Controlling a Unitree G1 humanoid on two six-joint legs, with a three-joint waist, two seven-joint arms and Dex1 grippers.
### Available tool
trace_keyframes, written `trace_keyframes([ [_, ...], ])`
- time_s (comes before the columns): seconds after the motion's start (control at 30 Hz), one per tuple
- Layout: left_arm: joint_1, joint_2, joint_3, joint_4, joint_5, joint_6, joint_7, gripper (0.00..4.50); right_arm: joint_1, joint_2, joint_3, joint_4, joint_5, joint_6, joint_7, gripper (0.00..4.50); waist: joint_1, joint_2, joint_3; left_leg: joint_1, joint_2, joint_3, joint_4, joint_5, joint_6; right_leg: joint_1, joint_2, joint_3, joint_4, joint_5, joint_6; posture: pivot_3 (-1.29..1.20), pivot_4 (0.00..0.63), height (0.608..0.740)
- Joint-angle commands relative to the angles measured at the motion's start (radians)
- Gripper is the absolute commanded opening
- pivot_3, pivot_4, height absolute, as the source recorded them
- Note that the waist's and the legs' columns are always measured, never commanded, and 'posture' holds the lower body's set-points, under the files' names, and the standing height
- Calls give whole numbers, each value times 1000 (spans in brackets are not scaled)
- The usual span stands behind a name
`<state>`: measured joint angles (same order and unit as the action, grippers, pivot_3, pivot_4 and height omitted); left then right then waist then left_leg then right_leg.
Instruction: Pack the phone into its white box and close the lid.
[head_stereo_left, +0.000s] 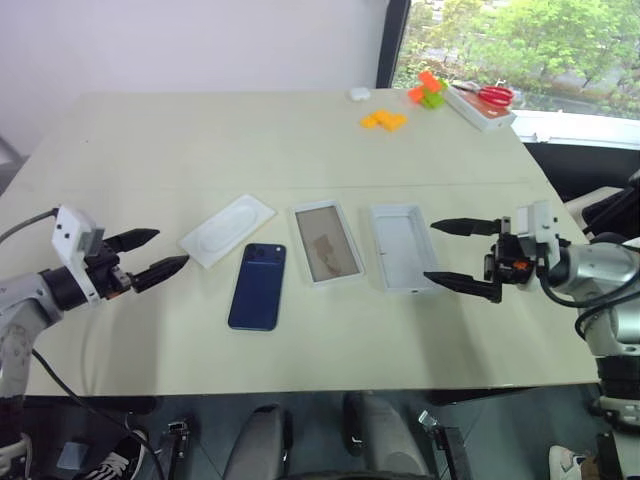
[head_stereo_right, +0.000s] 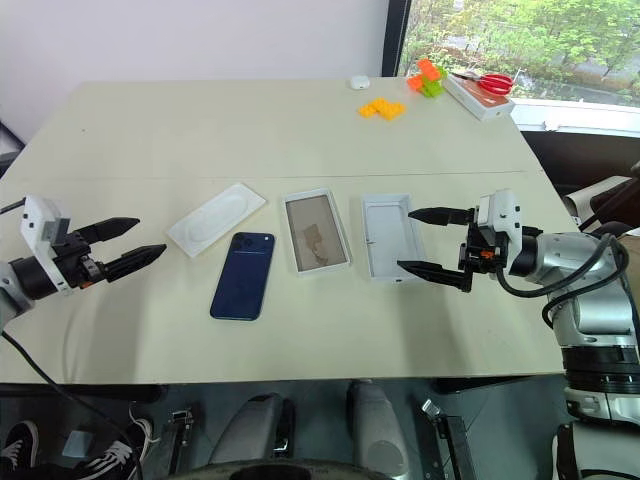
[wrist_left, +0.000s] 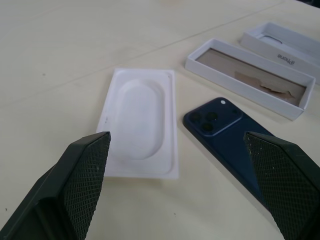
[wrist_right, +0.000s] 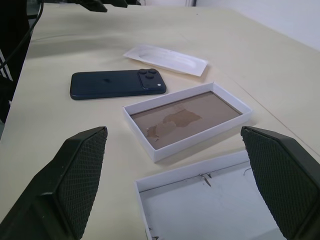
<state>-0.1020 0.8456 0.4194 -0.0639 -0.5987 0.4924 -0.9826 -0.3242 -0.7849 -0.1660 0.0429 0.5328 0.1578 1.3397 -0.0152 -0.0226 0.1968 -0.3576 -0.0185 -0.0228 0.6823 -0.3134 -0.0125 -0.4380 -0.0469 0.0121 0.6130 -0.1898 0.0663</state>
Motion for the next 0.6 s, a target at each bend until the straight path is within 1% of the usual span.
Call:
trace_keyframes([
  [0.03, -13, 12, 6, -27, 13, -29, 2, 4500, -15, -10, -13, -15, 0, -22, 5, 4477, 1, 0, 0, 0, 0, 0, 0, 0, 0, 0, 0, 0, 0, 0, 0, 0, 150, 740],
  [0.23, -28, 15, -5, -27, 24, -18, 22, 4500, -29, -6, 3, 6, -25, -28, -2, 4477, 1, 0, 0, 0, 0, 0, 0, 0, 0, 0, 0, 0, 0, -1, -1, 0, 150, 740],
  [0.33, -31, 15, -7, -14, 31, -24, 23, 4500, -51, -24, 40, 66, -108, -36, -39, 4477, 1, 0, 0, 0, 0, 0, 0, 0, 0, 0, 0, 0, 0, -1, -1, 0, 150, 740],
  [0.47, -51, 23, -22, 26, 35, -13, 6, 4500, -51, 2, 28, 68, -106, -68, -56, 4477, 2, 0, 0, 0, 0, 1, 0, 0, 0, 0, 0, 0, 0, -1, -1, 0, 150, 740],
  [0.6, -77, 27, -44, 50, 51, -13, 9, 4500, -45, 4, 32, 59, -108, -64, -66, 4477, 2, 0, 0, -1, 0, 1, 0, 0, 0, 0, 0, 0, 0, 0, 0, 0, 150, 740],
])
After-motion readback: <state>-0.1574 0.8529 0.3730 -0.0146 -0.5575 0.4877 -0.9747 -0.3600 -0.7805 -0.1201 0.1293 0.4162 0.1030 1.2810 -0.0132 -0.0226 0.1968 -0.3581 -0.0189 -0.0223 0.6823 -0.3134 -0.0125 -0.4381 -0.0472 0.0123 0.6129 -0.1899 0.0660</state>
